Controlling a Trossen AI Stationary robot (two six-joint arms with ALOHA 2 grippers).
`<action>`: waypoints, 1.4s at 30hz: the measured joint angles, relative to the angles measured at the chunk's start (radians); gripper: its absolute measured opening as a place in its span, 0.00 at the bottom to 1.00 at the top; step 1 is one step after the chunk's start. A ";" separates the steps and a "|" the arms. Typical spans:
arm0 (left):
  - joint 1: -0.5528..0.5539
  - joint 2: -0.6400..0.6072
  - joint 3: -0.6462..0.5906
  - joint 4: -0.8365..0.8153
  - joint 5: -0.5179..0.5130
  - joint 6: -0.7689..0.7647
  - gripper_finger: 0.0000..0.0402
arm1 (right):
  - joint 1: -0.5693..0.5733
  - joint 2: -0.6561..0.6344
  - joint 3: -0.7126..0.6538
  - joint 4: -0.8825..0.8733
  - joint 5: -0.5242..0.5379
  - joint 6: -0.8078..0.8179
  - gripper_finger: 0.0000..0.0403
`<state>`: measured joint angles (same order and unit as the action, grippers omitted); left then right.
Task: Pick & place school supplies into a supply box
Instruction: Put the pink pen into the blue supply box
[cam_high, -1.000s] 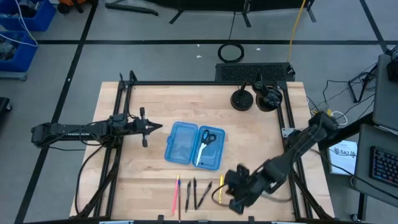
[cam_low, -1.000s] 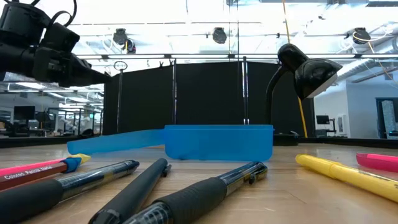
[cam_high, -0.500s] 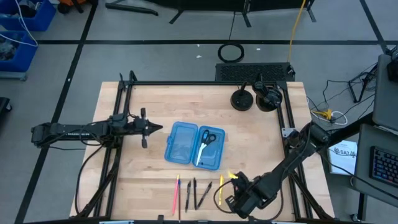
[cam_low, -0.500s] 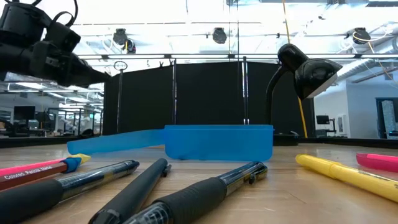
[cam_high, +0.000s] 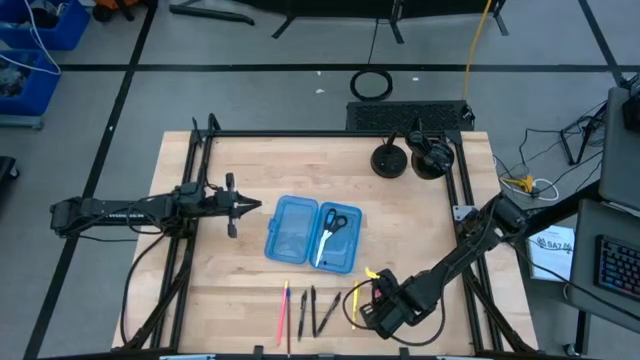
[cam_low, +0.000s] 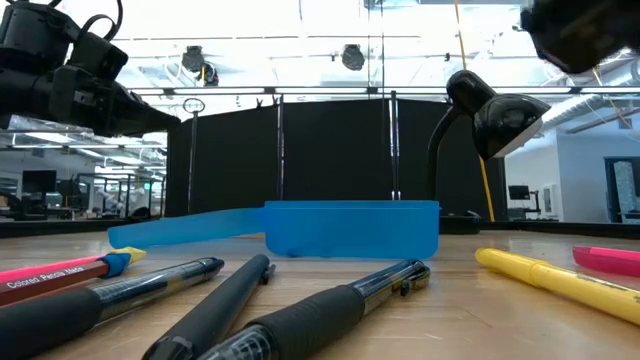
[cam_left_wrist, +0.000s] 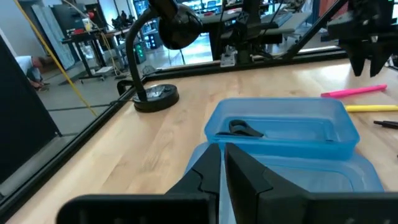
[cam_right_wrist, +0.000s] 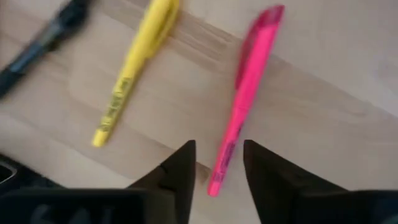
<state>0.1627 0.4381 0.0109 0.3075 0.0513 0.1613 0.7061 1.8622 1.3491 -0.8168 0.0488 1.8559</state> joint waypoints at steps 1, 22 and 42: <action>0.000 0.000 0.000 -0.003 0.000 -0.002 0.06 | -0.002 0.000 -0.015 0.012 -0.013 0.015 0.36; 0.000 0.000 0.000 -0.028 0.000 -0.008 0.06 | -0.035 0.003 -0.226 0.155 -0.116 -0.010 0.43; 0.000 0.000 0.000 -0.024 0.000 -0.009 0.09 | -0.065 0.000 -0.325 0.071 -0.245 -0.159 0.38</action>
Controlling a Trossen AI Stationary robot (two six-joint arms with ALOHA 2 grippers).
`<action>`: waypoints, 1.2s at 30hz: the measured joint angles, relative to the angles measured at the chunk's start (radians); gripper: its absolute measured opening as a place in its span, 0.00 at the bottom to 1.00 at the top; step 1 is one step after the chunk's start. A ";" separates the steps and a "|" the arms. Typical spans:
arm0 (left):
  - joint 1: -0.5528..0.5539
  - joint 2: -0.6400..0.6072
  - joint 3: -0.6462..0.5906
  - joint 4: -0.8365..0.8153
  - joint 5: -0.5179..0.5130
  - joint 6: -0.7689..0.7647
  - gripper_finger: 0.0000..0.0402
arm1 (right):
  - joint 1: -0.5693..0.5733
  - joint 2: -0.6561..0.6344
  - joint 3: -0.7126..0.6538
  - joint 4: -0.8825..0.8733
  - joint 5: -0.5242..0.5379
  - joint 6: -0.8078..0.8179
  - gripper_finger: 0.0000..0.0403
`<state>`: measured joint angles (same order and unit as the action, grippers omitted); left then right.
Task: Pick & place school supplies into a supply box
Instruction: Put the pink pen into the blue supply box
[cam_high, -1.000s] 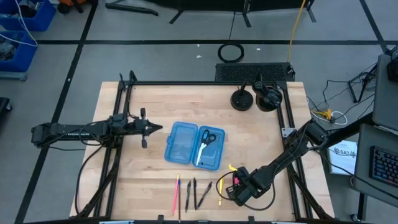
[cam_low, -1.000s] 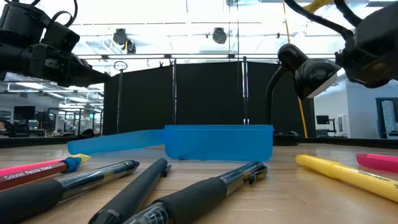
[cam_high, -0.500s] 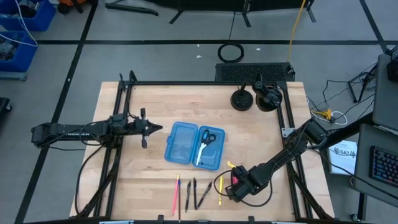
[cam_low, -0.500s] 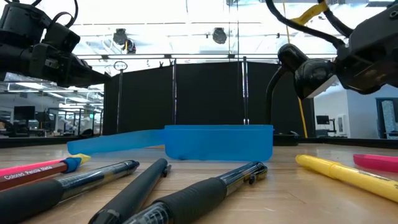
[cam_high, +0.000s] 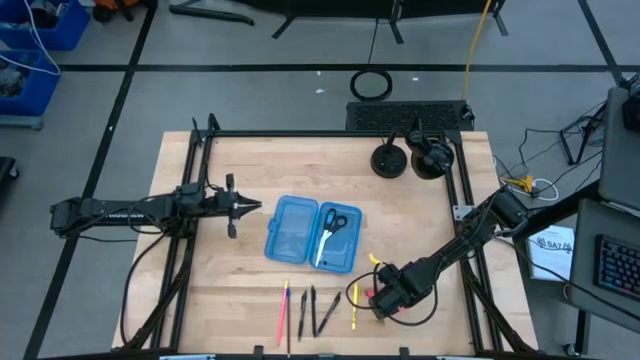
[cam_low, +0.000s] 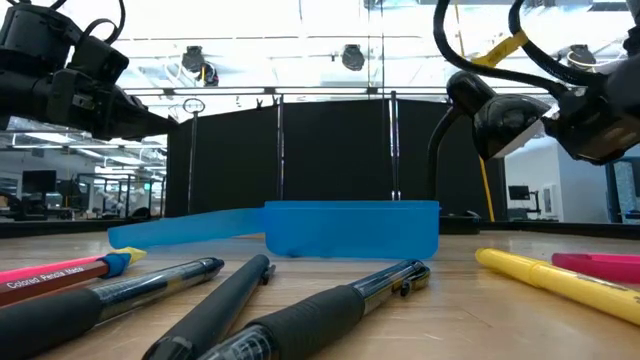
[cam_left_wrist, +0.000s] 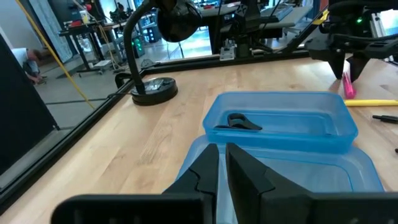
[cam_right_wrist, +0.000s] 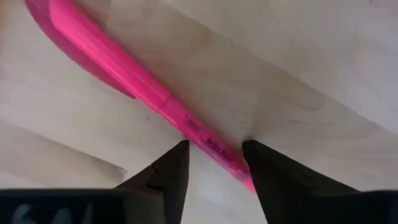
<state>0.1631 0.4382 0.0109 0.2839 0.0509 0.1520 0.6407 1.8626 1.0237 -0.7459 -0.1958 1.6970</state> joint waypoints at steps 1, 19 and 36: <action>0.000 0.000 0.000 0.000 0.000 0.000 0.09 | 0.000 0.000 0.000 -0.002 0.006 -0.032 0.36; 0.000 0.000 0.000 -0.004 0.001 -0.050 0.09 | 0.053 -0.003 -0.005 0.030 0.194 -0.339 0.05; 0.000 0.000 0.000 -0.005 0.001 -0.064 0.09 | 0.040 -0.168 0.017 0.118 0.441 -0.120 0.04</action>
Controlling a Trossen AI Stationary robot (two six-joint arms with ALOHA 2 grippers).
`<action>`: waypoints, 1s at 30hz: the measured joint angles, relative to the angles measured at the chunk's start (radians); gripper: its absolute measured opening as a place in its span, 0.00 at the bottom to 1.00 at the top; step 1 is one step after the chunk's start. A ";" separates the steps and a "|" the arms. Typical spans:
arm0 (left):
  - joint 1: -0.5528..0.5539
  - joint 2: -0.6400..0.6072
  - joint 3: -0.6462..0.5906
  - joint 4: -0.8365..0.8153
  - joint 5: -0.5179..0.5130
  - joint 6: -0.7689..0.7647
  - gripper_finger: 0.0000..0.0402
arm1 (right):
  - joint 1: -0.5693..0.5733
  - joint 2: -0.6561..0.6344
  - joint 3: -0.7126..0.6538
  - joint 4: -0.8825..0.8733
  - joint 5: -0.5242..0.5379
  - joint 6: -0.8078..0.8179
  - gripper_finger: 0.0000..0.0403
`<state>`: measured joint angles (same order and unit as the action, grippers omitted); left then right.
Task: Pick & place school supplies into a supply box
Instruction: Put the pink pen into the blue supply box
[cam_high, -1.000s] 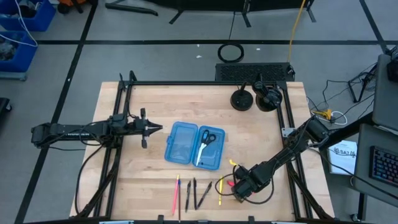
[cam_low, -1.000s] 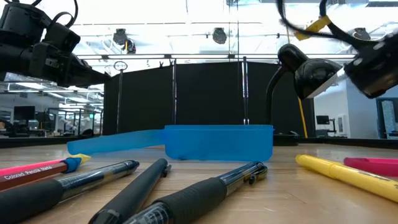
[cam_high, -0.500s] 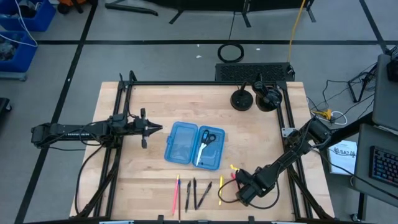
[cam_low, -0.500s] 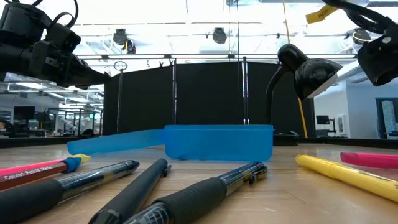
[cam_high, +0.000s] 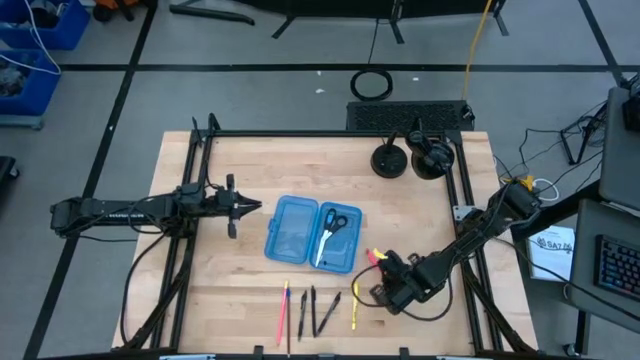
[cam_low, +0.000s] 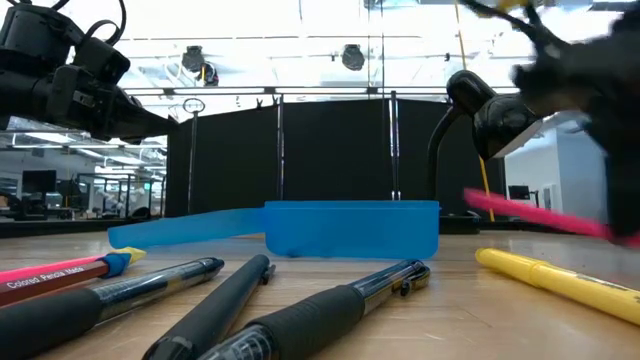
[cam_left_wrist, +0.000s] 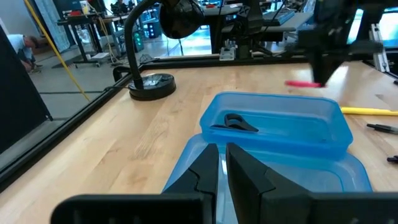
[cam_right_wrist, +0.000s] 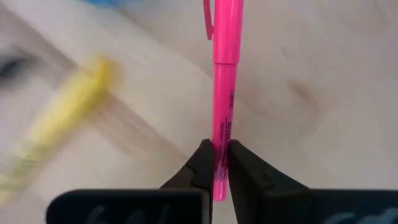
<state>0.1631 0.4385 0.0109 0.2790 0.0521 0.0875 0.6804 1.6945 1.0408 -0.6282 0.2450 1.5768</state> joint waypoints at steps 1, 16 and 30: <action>0.000 0.000 0.000 -0.001 0.000 0.000 0.09 | -0.001 -0.008 0.015 0.000 0.000 0.001 0.04; 0.000 0.000 0.000 -0.013 0.000 0.000 0.09 | -0.138 -0.034 0.239 -0.087 0.206 -0.114 0.04; 0.000 0.000 0.000 -0.014 0.000 -0.012 0.09 | -0.371 -0.074 0.190 0.217 0.131 -0.344 0.03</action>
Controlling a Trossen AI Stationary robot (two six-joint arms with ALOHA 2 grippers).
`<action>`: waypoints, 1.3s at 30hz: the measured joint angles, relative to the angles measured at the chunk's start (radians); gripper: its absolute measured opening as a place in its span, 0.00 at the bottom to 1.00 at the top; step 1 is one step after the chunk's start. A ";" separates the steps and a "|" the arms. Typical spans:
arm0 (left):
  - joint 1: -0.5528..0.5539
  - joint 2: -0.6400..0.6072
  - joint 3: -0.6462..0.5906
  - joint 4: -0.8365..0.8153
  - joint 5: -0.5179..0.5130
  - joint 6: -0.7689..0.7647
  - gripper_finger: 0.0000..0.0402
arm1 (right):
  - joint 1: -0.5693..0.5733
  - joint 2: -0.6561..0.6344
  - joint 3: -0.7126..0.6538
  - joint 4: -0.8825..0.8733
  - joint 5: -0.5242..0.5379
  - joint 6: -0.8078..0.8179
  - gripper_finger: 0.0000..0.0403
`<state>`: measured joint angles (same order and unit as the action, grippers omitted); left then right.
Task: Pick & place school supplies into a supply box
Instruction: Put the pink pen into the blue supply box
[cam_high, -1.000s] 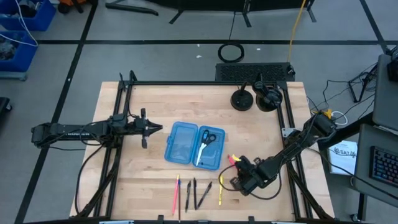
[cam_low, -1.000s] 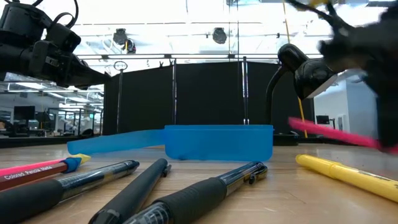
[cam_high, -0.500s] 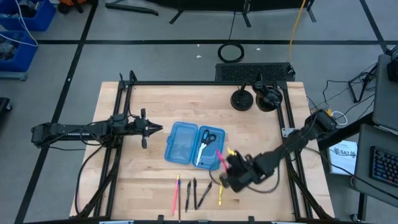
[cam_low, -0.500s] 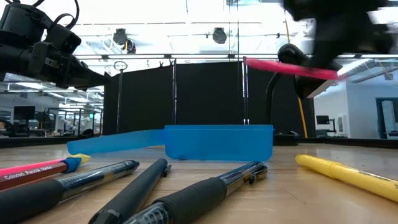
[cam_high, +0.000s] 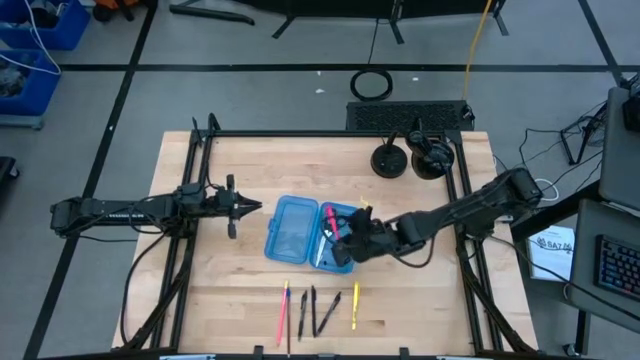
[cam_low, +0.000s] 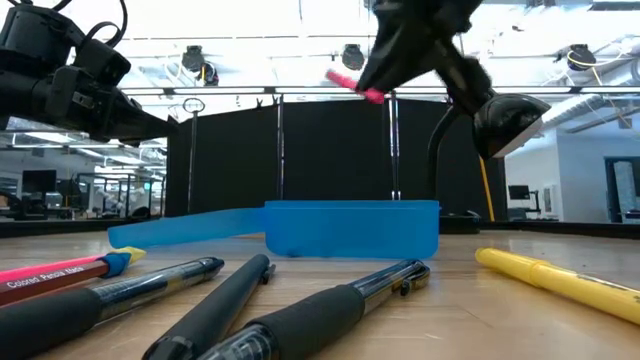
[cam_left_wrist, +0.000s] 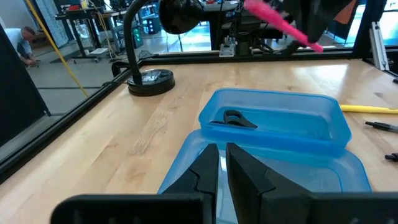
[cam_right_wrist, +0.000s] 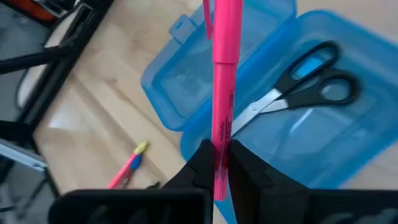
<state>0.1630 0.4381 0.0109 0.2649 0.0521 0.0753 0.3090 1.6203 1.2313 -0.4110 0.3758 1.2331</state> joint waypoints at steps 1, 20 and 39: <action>0.000 0.000 0.000 0.000 0.000 0.000 0.09 | -0.013 0.000 -0.024 0.050 -0.017 0.003 0.03; 0.000 0.000 0.000 0.029 -0.010 -0.008 0.09 | -0.112 0.026 -0.441 0.659 -0.057 0.214 0.03; 0.000 0.000 0.000 0.025 -0.019 -0.002 0.09 | -0.132 0.174 -0.437 0.808 -0.182 0.334 0.03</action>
<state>0.1631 0.4384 0.0109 0.2901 0.0330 0.0731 0.1766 1.7943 0.7940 0.3965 0.1934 1.5674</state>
